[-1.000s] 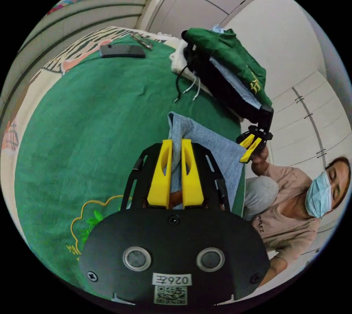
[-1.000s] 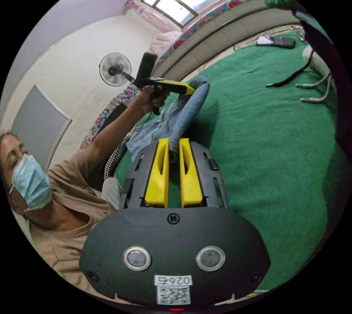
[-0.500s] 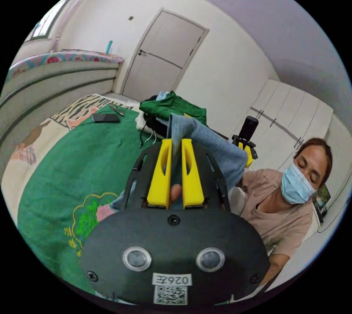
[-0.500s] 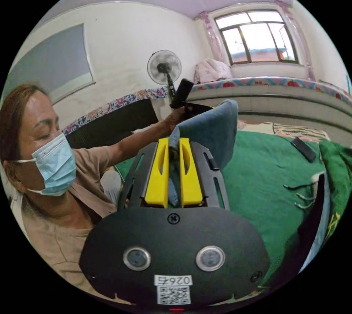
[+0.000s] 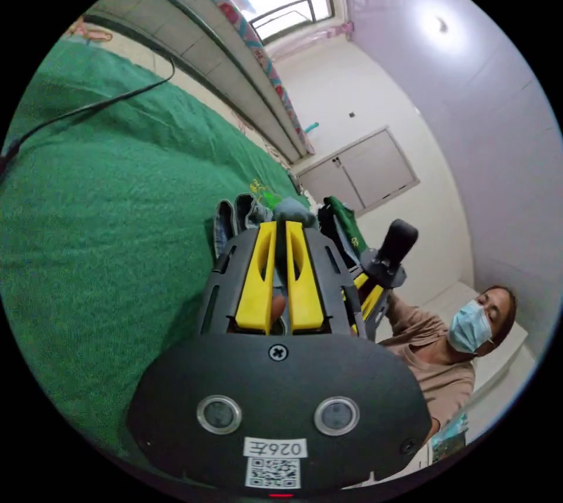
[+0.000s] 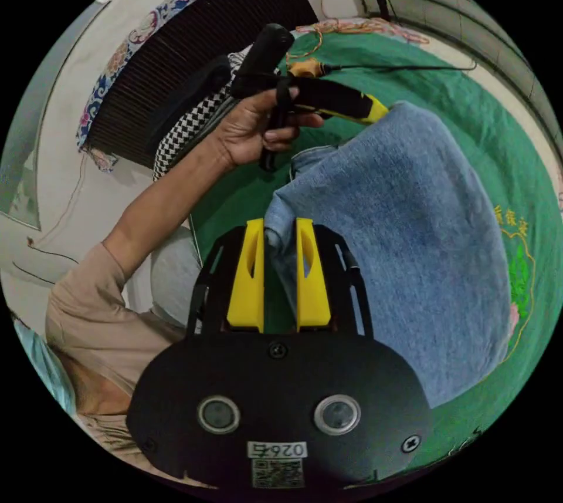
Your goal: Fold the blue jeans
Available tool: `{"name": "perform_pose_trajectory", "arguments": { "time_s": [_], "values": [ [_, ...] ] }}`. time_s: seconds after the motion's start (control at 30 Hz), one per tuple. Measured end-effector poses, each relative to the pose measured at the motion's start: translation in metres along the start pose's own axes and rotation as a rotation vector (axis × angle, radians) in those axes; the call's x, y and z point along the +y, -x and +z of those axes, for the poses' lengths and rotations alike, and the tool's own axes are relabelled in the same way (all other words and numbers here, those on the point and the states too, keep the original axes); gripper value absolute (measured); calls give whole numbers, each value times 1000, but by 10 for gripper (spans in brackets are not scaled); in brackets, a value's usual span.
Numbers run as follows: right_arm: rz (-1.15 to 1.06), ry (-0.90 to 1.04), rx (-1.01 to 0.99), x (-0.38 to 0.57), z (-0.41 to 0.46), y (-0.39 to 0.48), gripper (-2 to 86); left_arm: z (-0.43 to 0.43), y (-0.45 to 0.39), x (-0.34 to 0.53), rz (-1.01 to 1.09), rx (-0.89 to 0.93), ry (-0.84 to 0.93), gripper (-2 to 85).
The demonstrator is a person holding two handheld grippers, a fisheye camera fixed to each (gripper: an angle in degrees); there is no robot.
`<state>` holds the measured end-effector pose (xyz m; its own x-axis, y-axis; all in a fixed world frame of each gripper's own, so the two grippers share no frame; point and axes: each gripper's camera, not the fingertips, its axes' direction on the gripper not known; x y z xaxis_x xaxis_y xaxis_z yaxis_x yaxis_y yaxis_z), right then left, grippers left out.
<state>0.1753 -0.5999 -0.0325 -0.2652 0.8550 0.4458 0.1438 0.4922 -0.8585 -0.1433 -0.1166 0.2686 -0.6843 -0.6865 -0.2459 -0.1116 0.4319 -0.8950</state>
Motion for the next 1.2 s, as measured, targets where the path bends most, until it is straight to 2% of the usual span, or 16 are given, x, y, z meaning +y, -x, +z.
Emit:
{"name": "perform_pose_trajectory", "arguments": {
  "time_s": [0.1, 0.2, 0.33, 0.4, 0.47, 0.53, 0.6, 0.63, 0.77, 0.83, 0.9, 0.97, 1.07, 1.13, 1.2],
  "values": [
    [2, -57, -67, 7, -1, -7, 65, -46, -32, 9, 65, 15, -183, -6],
    [11, -129, -7, 26, -17, -9, 64, -56, -95, 6, 196, -78, -203, -5],
    [83, -254, 114, 67, -22, -25, 19, -15, -150, 0, 274, -265, -25, 30],
    [149, -308, 147, 86, -10, -42, 0, 13, -146, -5, 194, -408, 49, 108],
    [230, -353, 156, 103, 7, -65, -5, 30, -131, -10, 114, -414, 107, 159],
    [290, -309, 97, 106, 27, -100, -8, 50, -117, -15, 50, -403, 159, 163],
    [324, -315, 90, 103, 35, -123, -9, 86, -112, -22, 25, -382, 265, 110],
    [350, -318, 82, 101, 41, -136, -9, 95, -119, -23, 59, -395, 283, 89],
    [345, -306, -18, 92, 60, -158, -9, 131, -234, -2, 696, -392, 201, 65],
    [338, -282, -32, 87, 76, -165, -10, 133, -226, -3, 650, -494, 192, 73],
    [346, -265, -60, 82, 89, -172, -10, 130, -165, -10, 296, -610, 340, 81],
    [352, -241, -90, 77, 102, -180, -10, 120, -135, 11, 138, -637, 358, 80],
    [353, -208, -101, 67, 123, -190, -10, 96, -141, 53, 102, -500, 194, 79],
    [350, -212, -83, 60, 136, -195, -9, 94, -156, 78, 119, -518, 140, 82],
    [336, -241, -55, 55, 145, -195, -9, 112, -169, 108, 124, -598, 163, 104]
  ]
}}
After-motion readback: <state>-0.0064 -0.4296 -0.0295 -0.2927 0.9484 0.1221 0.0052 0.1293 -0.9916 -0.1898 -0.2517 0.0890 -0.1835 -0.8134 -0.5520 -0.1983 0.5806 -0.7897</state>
